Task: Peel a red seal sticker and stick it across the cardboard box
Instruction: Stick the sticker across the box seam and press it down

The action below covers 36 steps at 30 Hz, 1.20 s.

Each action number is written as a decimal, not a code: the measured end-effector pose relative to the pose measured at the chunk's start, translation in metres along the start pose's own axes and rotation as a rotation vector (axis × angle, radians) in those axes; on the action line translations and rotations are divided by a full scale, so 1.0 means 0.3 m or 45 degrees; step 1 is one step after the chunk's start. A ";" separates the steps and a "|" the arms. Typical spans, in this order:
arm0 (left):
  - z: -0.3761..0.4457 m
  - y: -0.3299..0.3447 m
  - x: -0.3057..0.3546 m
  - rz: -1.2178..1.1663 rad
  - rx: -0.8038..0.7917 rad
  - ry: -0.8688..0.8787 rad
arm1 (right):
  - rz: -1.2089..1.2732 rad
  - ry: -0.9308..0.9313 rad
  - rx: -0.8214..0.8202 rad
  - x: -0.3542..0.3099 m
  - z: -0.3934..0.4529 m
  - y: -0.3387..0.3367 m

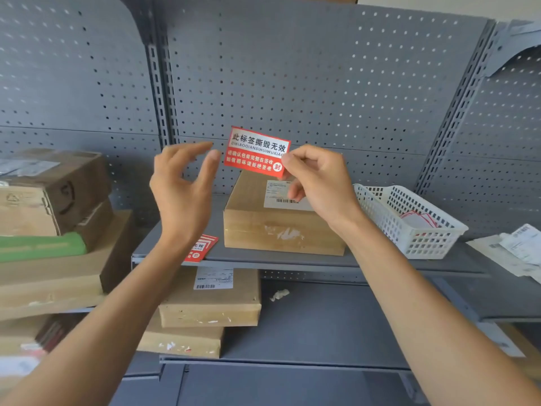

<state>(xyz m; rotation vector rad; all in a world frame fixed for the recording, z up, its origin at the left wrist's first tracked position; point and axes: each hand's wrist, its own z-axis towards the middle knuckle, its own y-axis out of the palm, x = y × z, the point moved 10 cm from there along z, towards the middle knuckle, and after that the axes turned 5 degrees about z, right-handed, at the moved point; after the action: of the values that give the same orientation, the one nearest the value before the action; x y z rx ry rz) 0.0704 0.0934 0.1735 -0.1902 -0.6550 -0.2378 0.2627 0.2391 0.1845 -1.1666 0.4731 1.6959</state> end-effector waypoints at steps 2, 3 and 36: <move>-0.011 0.013 -0.038 -0.146 -0.045 -0.156 | -0.032 -0.019 -0.011 0.007 -0.012 -0.021; -0.019 0.024 -0.045 -0.199 -0.068 -0.210 | -0.042 -0.028 -0.007 0.009 -0.017 -0.030; -0.110 0.212 0.001 -0.250 -0.410 -0.160 | -0.155 -0.036 0.049 0.070 -0.097 -0.149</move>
<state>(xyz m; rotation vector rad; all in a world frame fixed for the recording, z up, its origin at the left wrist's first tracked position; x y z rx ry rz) 0.1073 0.1458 0.1417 -0.4532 -0.7587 -0.5244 0.3147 0.2475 0.1619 -1.1197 0.4071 1.5901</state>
